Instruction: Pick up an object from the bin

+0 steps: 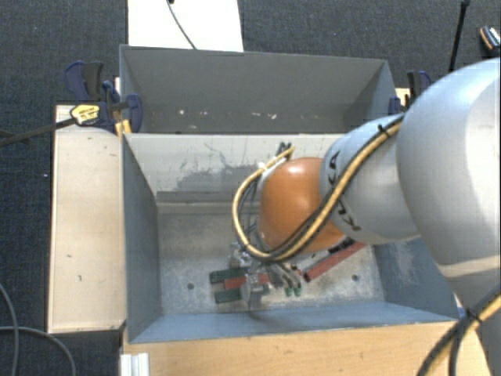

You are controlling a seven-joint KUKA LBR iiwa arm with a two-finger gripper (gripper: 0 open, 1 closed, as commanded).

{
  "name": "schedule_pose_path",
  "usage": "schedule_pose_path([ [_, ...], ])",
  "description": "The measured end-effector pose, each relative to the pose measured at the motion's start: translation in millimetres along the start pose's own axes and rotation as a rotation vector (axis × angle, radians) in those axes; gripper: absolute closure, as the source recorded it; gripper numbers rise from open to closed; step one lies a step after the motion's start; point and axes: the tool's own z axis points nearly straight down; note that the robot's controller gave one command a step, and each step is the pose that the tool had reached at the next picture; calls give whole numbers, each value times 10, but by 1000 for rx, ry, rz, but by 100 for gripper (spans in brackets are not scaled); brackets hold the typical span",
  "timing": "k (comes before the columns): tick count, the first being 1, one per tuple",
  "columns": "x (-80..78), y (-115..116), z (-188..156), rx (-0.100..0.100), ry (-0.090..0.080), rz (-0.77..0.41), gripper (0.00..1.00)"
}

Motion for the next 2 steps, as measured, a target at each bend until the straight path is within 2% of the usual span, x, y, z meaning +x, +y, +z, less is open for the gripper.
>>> schedule_pose_path([
  [1,-15,-1,-111,0,-6,2,100],
  [2,5,-6,-240,3,2,2,100],
])
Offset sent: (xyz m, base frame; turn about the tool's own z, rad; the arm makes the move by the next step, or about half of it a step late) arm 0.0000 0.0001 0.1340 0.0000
